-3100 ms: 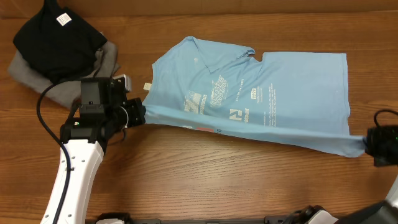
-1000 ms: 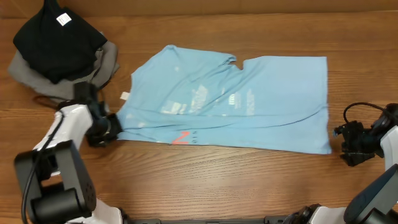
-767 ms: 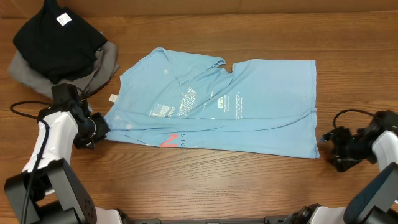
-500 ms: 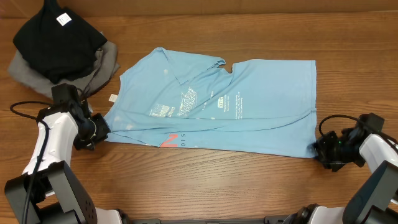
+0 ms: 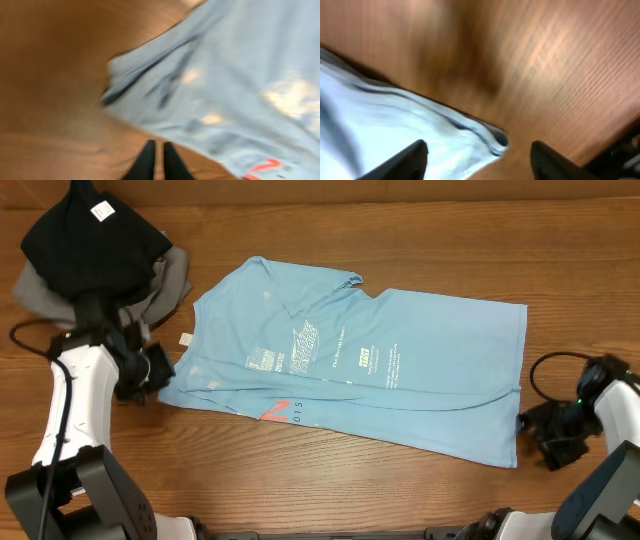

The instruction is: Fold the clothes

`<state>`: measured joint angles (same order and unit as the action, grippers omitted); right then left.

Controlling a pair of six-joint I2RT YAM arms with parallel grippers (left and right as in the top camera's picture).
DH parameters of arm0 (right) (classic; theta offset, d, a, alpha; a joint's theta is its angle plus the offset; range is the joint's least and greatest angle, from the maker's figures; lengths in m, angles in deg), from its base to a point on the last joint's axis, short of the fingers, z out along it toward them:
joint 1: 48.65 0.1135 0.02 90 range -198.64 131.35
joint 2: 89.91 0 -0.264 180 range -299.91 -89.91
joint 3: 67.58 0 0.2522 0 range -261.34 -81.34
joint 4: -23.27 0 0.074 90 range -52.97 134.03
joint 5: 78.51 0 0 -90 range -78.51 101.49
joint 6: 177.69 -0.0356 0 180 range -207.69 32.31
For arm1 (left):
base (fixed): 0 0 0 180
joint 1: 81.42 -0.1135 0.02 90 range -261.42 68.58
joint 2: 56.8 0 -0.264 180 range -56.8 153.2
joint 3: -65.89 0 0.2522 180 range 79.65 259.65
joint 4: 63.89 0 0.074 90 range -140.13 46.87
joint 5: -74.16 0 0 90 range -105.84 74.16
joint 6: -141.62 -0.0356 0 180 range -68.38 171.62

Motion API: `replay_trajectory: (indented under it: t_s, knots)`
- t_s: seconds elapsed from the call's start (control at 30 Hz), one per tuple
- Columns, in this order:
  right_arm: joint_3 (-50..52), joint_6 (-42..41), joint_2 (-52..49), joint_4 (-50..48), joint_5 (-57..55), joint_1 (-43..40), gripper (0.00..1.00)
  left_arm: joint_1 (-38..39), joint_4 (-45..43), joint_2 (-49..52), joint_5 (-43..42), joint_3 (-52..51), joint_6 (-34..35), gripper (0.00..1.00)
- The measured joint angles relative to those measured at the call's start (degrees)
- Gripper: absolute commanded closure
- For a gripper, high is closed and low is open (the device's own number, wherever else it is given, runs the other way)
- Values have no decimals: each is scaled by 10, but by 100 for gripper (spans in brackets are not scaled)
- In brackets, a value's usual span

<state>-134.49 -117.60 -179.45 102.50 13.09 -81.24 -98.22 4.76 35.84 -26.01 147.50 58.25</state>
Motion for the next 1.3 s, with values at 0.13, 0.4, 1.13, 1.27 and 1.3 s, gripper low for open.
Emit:
replay_trajectory:
  t_s: [0.13, 0.4, 1.13, 1.27, 1.3]
  knots:
    - [-58, 34, 0, -21, 43, 0, 28, 61, -34, 0, -29, 46, -30, 68]
    - [-179, 115, 0, -56, 224, 0, 27, 226, -162, 25, -18, 83, -67, 49]
    - [-189, 156, 0, -54, 245, 41, 26, 308, -422, 274, -3, 109, -53, 52]
    - [-189, 156, 0, -56, 234, 42, 27, 311, -433, 290, 1, 109, -51, 59]
    - [-189, 156, 0, -57, 234, 41, 27, 311, -438, 294, 2, 109, -51, 61]
